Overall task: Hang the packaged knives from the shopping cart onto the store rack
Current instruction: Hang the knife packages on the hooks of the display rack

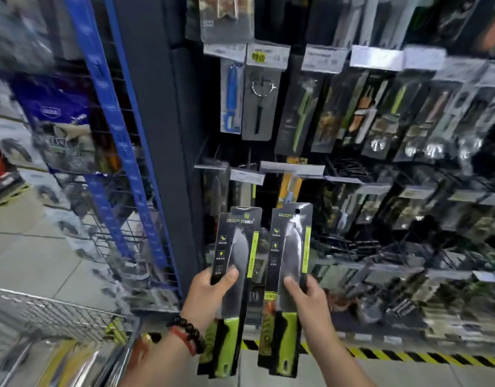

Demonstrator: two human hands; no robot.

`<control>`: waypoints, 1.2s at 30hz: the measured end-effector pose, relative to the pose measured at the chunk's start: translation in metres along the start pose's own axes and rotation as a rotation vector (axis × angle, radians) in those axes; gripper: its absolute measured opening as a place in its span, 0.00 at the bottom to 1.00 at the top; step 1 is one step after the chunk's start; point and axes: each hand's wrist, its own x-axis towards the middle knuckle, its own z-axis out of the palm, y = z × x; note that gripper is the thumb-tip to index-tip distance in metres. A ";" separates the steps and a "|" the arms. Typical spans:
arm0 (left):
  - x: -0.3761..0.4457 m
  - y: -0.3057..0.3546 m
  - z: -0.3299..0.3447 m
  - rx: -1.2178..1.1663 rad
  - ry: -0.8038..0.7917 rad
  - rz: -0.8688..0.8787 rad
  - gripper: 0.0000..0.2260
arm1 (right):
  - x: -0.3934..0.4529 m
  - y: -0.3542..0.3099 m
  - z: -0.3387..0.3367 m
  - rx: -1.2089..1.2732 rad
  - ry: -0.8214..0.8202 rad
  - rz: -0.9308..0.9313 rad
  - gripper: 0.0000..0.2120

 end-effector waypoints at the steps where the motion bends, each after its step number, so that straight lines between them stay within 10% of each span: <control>1: 0.010 -0.003 -0.002 -0.003 0.020 -0.013 0.04 | 0.016 0.002 0.008 -0.019 -0.025 -0.001 0.15; 8: 0.086 -0.032 -0.012 -0.015 0.114 -0.126 0.14 | 0.115 0.018 0.042 -0.156 -0.117 0.107 0.33; 14: 0.134 -0.038 -0.014 -0.044 0.143 -0.186 0.12 | 0.173 0.008 0.062 -0.199 -0.200 0.136 0.08; 24: 0.168 -0.049 -0.012 -0.022 0.197 -0.236 0.09 | 0.235 -0.001 0.091 -0.243 -0.286 0.072 0.09; 29: 0.180 -0.046 -0.003 -0.044 0.193 -0.264 0.11 | 0.258 -0.003 0.097 -0.206 -0.270 -0.018 0.31; 36: 0.190 -0.052 0.002 -0.060 0.197 -0.299 0.11 | 0.274 -0.014 0.097 -0.158 -0.288 0.026 0.18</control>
